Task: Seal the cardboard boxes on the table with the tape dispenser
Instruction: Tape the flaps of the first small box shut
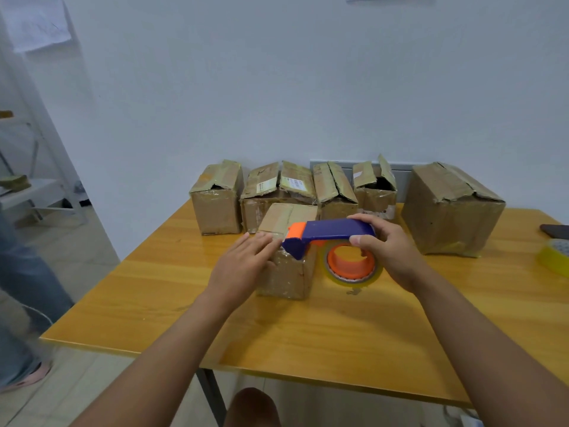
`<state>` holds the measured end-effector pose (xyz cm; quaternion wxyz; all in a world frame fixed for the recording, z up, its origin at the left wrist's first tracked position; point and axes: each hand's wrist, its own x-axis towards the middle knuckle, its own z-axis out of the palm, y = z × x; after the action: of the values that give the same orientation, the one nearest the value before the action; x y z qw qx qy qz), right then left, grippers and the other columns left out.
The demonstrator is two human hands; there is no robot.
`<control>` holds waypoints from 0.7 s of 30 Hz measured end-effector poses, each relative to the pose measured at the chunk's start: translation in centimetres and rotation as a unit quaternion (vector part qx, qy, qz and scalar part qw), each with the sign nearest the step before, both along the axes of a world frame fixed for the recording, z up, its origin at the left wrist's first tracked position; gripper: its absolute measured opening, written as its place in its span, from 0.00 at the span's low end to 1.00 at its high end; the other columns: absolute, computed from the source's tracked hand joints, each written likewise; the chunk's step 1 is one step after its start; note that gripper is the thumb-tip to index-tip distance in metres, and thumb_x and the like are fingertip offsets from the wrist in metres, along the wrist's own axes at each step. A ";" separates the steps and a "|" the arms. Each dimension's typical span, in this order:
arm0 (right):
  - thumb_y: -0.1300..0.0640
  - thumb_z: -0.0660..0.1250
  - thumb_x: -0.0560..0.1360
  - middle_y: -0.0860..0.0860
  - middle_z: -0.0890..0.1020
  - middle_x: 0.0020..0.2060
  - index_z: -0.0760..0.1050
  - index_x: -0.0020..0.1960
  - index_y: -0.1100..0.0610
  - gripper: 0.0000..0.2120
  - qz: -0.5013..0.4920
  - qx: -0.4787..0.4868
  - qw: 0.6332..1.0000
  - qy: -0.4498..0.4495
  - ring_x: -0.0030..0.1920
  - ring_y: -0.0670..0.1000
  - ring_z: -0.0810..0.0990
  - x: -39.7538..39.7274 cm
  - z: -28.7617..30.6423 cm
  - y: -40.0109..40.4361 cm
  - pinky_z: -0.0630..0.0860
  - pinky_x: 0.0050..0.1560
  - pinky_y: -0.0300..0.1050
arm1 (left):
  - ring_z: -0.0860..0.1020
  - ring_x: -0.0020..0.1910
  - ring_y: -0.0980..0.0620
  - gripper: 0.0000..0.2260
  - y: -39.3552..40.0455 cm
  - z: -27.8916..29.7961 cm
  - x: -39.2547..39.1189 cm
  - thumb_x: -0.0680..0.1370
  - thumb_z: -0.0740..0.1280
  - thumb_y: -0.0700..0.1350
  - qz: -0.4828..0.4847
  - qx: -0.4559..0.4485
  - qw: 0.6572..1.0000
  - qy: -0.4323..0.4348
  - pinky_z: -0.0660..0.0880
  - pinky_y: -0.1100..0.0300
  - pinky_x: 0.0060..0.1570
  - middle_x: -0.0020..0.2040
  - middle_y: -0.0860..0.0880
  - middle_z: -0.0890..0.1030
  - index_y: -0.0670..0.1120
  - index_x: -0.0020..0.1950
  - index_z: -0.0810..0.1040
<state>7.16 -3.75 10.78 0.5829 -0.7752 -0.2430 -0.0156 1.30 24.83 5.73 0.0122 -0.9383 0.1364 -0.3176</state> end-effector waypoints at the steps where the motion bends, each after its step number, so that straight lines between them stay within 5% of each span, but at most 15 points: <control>1: 0.45 0.69 0.68 0.46 0.78 0.54 0.75 0.61 0.44 0.22 -0.004 0.005 1.000 0.000 0.52 0.48 0.79 -0.1 -0.1 0.2 0.80 0.44 0.40 | 0.73 0.69 0.48 0.23 0.1 0.0 0.0 0.77 0.70 0.45 0.003 0.007 1.000 0.007 0.61 0.53 0.70 0.68 0.47 0.76 0.49 0.72 0.71; 6: 0.46 0.69 0.68 0.49 0.78 0.54 0.76 0.62 0.47 0.23 -0.014 0.029 0.999 0.005 0.49 0.49 0.79 -0.2 -0.8 0.3 0.78 0.39 0.40 | 0.71 0.70 0.48 0.26 -1.1 0.4 -0.4 0.77 0.71 0.49 -0.023 -0.017 0.999 0.033 0.65 0.54 0.68 0.70 0.47 0.74 0.47 0.73 0.70; 10: 0.40 0.70 0.64 0.48 0.78 0.54 0.76 0.63 0.46 0.28 -0.011 0.017 1.000 0.004 0.51 0.48 0.79 -0.3 -0.8 0.2 0.78 0.40 0.39 | 0.79 0.61 0.49 0.20 -1.8 1.2 -0.4 0.76 0.72 0.51 -0.006 -0.045 0.999 0.019 0.79 0.55 0.51 0.62 0.49 0.81 0.49 0.67 0.77; 15: 0.39 0.71 0.63 0.47 0.79 0.55 0.76 0.61 0.43 0.27 -0.026 -0.005 1.000 0.000 0.53 0.48 0.79 -0.7 -0.3 -2.6 0.78 0.45 0.39 | 0.82 0.54 0.46 0.15 -2.0 1.0 -0.3 0.74 0.73 0.48 0.014 -0.011 1.000 -0.014 0.80 0.55 0.39 0.58 0.47 0.83 0.47 0.59 0.81; 21: 0.42 0.71 0.65 0.43 0.77 0.57 0.74 0.60 0.38 0.23 -0.020 -0.018 1.000 0.010 0.55 0.45 0.78 -1.6 -0.8 -5.0 0.76 0.44 0.37 | 0.79 0.55 0.45 0.27 -3.0 1.2 -0.8 0.72 0.76 0.48 0.048 0.034 0.997 0.048 0.78 0.56 0.37 0.60 0.45 0.79 0.55 0.70 0.72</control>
<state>5.59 -8.71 9.99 0.5707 -0.7905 -0.2218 -0.0149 0.46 21.81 6.97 0.0528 -0.9570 0.1025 -0.2660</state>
